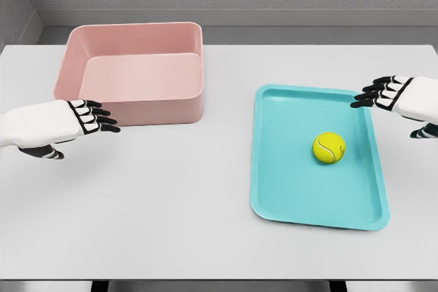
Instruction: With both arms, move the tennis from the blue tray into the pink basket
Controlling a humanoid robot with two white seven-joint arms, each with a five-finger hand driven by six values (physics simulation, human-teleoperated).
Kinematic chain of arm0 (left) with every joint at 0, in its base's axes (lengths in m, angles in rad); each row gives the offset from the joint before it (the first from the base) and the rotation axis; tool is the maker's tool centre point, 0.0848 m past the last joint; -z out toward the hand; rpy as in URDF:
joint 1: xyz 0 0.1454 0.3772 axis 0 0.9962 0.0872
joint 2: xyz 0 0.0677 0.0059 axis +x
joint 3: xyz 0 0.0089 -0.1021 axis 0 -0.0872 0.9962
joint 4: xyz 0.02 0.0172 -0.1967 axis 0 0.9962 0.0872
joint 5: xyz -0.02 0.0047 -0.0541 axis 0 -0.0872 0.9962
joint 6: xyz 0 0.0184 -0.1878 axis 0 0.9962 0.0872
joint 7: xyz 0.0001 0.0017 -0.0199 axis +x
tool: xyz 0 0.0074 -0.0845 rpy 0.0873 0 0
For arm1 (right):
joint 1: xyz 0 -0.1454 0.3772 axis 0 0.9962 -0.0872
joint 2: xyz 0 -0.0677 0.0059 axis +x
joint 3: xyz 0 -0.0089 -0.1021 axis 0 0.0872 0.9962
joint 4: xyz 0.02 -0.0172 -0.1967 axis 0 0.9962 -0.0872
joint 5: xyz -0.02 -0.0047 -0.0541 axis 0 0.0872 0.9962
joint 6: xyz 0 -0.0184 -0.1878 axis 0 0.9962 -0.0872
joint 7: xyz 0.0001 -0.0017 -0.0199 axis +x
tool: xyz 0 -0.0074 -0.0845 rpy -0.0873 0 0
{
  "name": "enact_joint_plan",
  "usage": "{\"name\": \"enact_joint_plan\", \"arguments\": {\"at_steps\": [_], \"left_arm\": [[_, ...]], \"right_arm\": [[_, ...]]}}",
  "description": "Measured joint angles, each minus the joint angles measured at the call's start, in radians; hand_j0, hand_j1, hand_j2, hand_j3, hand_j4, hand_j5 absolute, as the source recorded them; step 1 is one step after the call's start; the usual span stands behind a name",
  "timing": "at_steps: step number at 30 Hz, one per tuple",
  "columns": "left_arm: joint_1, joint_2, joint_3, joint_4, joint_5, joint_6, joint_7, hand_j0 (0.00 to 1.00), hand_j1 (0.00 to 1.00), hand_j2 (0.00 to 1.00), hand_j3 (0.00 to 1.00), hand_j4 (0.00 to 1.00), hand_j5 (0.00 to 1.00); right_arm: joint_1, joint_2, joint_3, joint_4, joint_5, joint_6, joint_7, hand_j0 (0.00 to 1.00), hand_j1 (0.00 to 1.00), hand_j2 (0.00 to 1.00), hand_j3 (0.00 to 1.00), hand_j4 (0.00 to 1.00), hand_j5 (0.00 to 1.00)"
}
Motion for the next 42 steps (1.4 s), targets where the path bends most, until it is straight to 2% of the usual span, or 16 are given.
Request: {"name": "enact_joint_plan", "arguments": {"at_steps": [5, 8, 13, 18, 26, 33, 42], "left_arm": [[0.000, 0.001, 0.000, -0.004, 0.000, 0.000, 0.000, 1.00, 1.00, 1.00, 1.00, 1.00, 1.00], [0.003, 0.001, 0.000, -0.006, 0.000, 0.000, 0.000, 1.00, 1.00, 1.00, 1.00, 1.00, 1.00], [0.002, 0.001, 0.000, -0.006, 0.000, 0.000, 0.000, 1.00, 1.00, 1.00, 1.00, 1.00, 1.00], [0.003, 0.000, 0.000, -0.006, 0.000, 0.000, 0.000, 1.00, 1.00, 1.00, 1.00, 1.00, 1.00], [0.002, 0.000, 0.000, -0.007, 0.000, 0.000, 0.000, 1.00, 1.00, 1.00, 1.00, 1.00, 1.00], [0.003, -0.001, 0.000, -0.009, 0.000, 0.000, 0.000, 1.00, 1.00, 1.00, 1.00, 1.00, 1.00], [0.002, 0.000, 0.001, -0.012, 0.000, 0.000, 0.000, 1.00, 1.00, 1.00, 1.00, 1.00, 1.00]], "right_arm": [[0.005, 0.009, -0.001, 0.002, -0.005, 0.000, 0.001, 1.00, 1.00, 1.00, 1.00, 1.00, 1.00], [0.035, 0.048, 0.002, -0.001, 0.002, 0.000, 0.003, 1.00, 1.00, 1.00, 1.00, 1.00, 1.00], [0.046, 0.130, 0.011, 0.003, 0.057, 0.000, 0.021, 1.00, 1.00, 1.00, 1.00, 1.00, 1.00], [0.043, 0.222, 0.022, 0.058, 0.099, 0.000, 0.033, 1.00, 1.00, 1.00, 1.00, 1.00, 1.00], [0.035, 0.331, 0.028, 0.152, 0.161, 0.000, 0.045, 1.00, 1.00, 1.00, 1.00, 1.00, 1.00], [0.037, 0.358, 0.029, 0.176, 0.174, 0.000, 0.067, 1.00, 1.00, 1.00, 1.00, 1.00, 1.00], [0.035, 0.361, 0.029, 0.154, 0.175, 0.000, 0.071, 0.98, 0.98, 0.98, 0.98, 0.98, 0.98]]}}
